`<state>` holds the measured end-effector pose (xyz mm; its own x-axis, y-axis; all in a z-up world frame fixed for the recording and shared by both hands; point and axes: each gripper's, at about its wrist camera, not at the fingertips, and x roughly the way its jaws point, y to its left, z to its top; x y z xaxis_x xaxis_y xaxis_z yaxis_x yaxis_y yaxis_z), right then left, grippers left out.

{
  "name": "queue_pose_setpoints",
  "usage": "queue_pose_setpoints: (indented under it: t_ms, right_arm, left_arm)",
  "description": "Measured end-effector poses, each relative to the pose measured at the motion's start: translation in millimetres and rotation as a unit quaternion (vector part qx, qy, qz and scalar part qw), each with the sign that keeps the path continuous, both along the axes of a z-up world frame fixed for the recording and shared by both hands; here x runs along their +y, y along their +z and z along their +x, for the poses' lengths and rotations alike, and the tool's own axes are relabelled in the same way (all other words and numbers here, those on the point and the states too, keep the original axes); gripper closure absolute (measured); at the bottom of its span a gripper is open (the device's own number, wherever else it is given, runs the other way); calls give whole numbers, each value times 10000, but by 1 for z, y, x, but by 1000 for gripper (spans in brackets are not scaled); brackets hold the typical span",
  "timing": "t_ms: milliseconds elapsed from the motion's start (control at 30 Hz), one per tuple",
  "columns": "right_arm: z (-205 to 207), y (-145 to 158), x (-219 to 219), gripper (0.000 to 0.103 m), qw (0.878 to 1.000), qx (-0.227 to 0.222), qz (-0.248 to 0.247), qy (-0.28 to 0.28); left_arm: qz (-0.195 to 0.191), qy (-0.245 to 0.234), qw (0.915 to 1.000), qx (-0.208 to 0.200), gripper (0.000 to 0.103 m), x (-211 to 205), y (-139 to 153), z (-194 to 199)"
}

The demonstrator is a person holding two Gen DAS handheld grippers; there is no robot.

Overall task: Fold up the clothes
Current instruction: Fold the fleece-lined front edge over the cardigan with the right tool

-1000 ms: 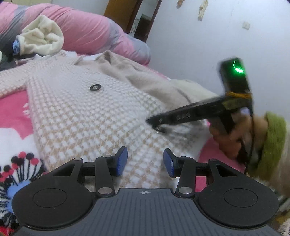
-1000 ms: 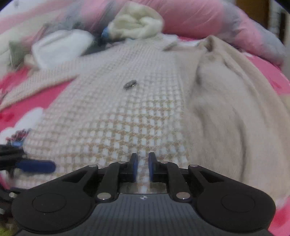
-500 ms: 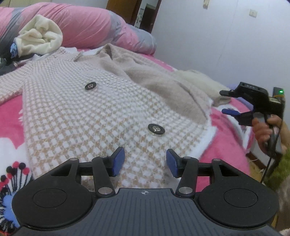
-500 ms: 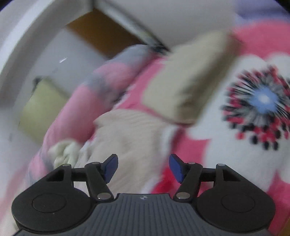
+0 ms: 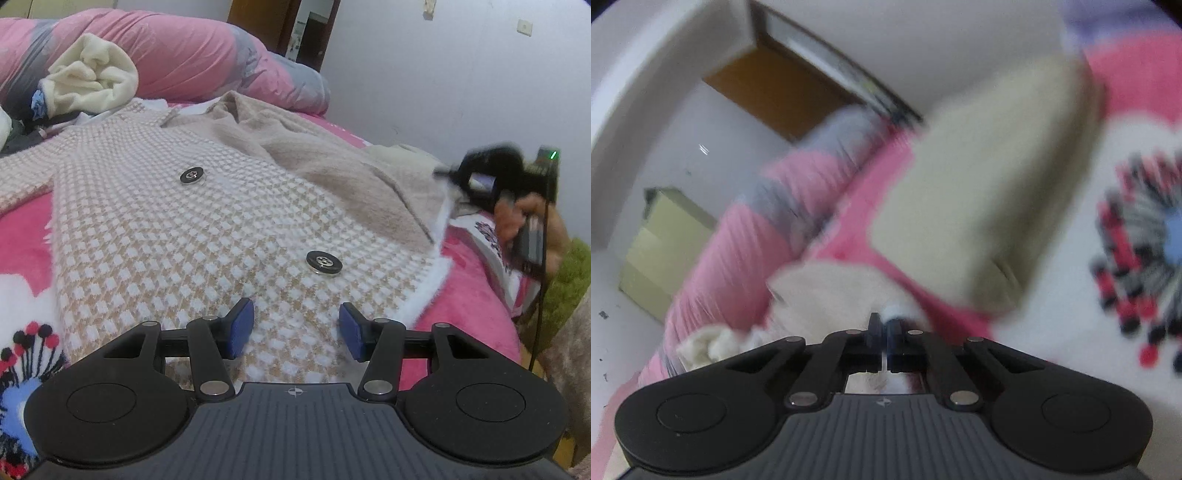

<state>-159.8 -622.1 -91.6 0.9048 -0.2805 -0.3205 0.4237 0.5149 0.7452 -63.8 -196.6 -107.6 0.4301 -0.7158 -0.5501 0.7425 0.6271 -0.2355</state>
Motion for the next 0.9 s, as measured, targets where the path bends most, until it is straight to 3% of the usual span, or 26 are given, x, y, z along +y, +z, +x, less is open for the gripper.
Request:
queue_pose_setpoints:
  t_ms: [67,133,200,267,367,400,500,533,567,633,667,700,767,900]
  right_arm:
    - [6,30,14,101,9988,-289,-378,117]
    - [19,65,40,101,9923,-460,-1059,457]
    - [29,98,84,101,9705,-476,-2117,1047]
    - [36,117,142,101,9202,-399,-3425,1854]
    - [37,101,225,101,8032,29,-4942,3325]
    - [35,87,247,101,7617,284,-5258,3776]
    - [28,34,286,101,6661,1290,-5785,4526]
    - [26,17,295,102,6375,1614,-5907,4675]
    - [22,6,301,101,6243,1786,-5979,4700]
    - [12,-9,308,100,6138,1954,-6081,4640]
    - [10,-9,309,100,6240,2015,-6004,4578]
    - [9,-4,308,100,6432,2062,-5846,4495]
    - [5,15,297,98,6989,1907,-5407,4275]
    - [-14,48,222,85,8555,1338,-3643,3428]
  left_arm:
    - [-42,-10,10000,58,52,2,1,1]
    - [-97,-20,9999,123,52,4,1,2]
    - [-230,-5,9994,247,52,9,0,5]
    - [-415,-1,9983,410,52,17,0,9]
    - [-616,29,9965,572,52,31,1,15]
    - [-677,44,9959,601,52,37,1,17]
    - [-817,109,9943,672,52,56,3,22]
    - [-863,131,9938,695,52,61,4,24]
    - [-889,148,9935,694,52,64,4,26]
    - [-939,182,9930,690,52,66,4,29]
    - [-963,198,9928,686,52,66,4,31]
    - [-968,186,9929,673,52,64,4,31]
    - [-977,160,9930,647,52,59,5,32]
    - [-925,-53,9940,579,52,50,4,29]
